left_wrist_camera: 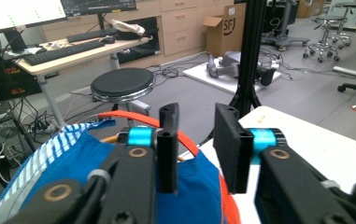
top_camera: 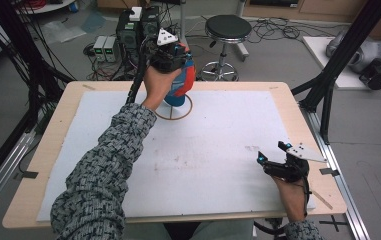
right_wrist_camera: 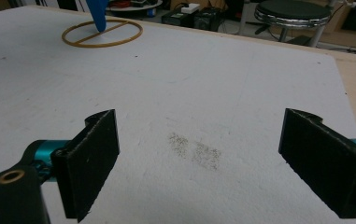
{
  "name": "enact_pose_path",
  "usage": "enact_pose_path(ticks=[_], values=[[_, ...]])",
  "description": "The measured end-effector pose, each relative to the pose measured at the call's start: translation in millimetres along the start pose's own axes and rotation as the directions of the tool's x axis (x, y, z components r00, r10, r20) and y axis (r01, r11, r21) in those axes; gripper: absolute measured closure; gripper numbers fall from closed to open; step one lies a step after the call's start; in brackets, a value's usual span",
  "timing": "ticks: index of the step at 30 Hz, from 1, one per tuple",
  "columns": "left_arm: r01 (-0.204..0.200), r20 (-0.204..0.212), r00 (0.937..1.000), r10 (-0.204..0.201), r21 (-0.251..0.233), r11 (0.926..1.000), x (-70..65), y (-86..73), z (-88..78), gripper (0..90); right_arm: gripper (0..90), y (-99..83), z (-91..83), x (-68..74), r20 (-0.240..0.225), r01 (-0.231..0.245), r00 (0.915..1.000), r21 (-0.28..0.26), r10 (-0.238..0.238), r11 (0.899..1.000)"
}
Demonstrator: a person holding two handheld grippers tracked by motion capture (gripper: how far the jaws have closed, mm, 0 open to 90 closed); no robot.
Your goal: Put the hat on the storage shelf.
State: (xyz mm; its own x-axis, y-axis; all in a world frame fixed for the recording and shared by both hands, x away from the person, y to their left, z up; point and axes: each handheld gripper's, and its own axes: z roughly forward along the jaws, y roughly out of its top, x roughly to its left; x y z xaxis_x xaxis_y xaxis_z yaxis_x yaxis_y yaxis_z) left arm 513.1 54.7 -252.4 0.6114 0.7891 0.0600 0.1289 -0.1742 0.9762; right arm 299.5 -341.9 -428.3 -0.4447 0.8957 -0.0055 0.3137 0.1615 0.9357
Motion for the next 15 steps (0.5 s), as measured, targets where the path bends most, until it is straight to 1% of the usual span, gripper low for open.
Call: enact_pose_path(ticks=[2, 4, 6, 10, 13, 14, 15], values=[[0.005, 0.001, 1.0000, -0.005, -0.001, 1.0000, 2.1, 0.6, -2.1, 66.9, 11.3, 0.0, 0.0, 0.2, 0.001, 0.001, 1.0000, 0.000, -0.001, 1.000], [0.014, 0.000, 0.9999, -0.014, -0.009, 0.9999, 4.2, 1.5, -5.5, 62.8, 11.3, 0.0, 0.2, 0.2, 0.001, 0.002, 1.0000, -0.001, -0.002, 1.000], [0.019, 0.003, 0.9998, -0.019, -0.017, 0.9997, 6.0, 2.3, -9.8, 61.5, 11.3, 0.1, 0.4, 0.4, 0.000, 0.001, 1.0000, -0.001, -0.001, 1.000], [0.013, 0.003, 0.9999, -0.013, -0.019, 0.9997, 9.5, 2.0, -20.6, 60.7, 11.3, 0.2, 0.7, 1.0, 0.000, 0.001, 1.0000, 0.003, -0.001, 1.000], [0.015, -0.004, 0.9999, -0.015, -0.020, 0.9997, 13.1, 0.7, -30.5, 59.2, 11.3, 0.5, 0.9, 1.2, 0.000, 0.001, 1.0000, 0.002, -0.001, 1.000], [0.018, -0.003, 0.9998, -0.018, -0.016, 0.9997, 14.5, 0.5, -35.2, 57.6, 11.3, 0.5, 1.3, 1.1, 0.000, 0.007, 1.0000, 0.000, -0.007, 1.000], [0.014, -0.005, 0.9999, -0.014, -0.016, 0.9998, 15.3, 0.2, -38.1, 57.4, 11.3, 0.6, 1.1, 1.6, 0.000, 0.003, 1.0000, 0.003, -0.003, 1.000]])
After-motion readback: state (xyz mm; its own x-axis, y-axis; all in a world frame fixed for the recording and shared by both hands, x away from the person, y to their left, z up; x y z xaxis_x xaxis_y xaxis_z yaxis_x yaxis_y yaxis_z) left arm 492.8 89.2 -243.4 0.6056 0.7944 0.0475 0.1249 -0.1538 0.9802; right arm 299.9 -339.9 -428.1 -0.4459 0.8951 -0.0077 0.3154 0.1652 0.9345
